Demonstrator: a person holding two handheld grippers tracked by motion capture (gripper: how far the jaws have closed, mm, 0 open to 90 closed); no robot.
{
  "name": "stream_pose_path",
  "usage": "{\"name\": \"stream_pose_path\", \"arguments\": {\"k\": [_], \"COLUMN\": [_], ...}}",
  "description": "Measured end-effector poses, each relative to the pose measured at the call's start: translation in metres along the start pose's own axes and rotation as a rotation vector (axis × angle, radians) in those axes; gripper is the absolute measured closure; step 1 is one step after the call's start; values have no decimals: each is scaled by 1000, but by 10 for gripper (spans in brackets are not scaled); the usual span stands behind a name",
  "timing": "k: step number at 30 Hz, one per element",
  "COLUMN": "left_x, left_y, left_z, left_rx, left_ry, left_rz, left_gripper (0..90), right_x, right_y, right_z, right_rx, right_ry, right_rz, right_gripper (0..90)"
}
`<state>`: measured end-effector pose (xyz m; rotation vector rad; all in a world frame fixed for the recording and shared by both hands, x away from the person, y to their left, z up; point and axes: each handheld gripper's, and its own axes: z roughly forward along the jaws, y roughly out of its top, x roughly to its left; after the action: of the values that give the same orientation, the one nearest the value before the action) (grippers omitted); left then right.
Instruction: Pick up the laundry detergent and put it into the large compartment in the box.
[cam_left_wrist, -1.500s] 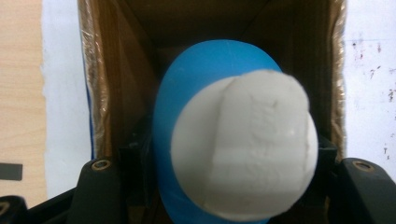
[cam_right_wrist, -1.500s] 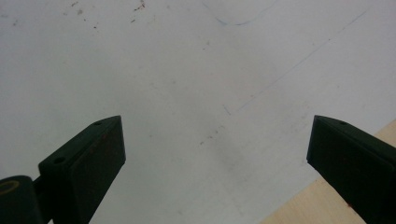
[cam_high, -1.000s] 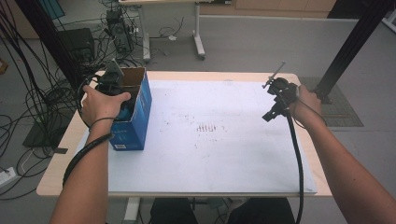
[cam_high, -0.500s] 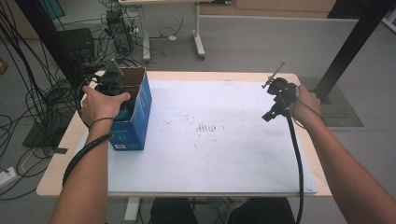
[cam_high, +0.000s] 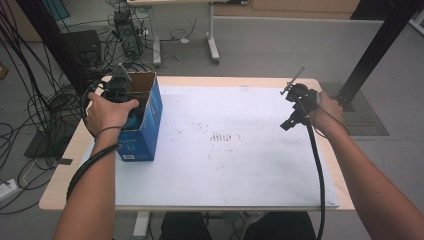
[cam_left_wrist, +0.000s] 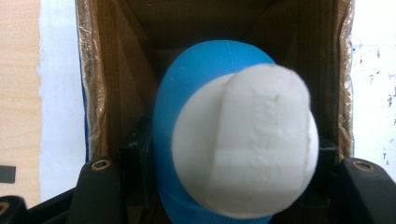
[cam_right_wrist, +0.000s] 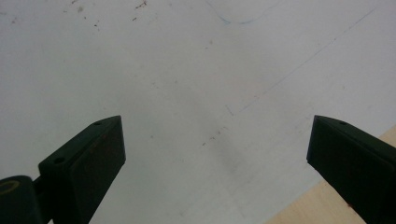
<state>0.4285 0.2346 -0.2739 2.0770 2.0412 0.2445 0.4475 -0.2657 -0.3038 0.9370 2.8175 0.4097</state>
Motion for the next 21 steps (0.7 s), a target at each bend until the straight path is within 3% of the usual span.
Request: {"name": "stream_pose_path", "arguments": {"k": [21], "left_x": [0], "left_y": [0], "left_z": [0], "left_rx": [0], "left_ry": [-1], "left_rz": [-2], "left_gripper": [375], "right_x": [-1], "right_y": [0], "right_z": [-1], "right_rx": [4], "right_ry": [-7], "right_rz": [-3], "right_gripper": [41]}}
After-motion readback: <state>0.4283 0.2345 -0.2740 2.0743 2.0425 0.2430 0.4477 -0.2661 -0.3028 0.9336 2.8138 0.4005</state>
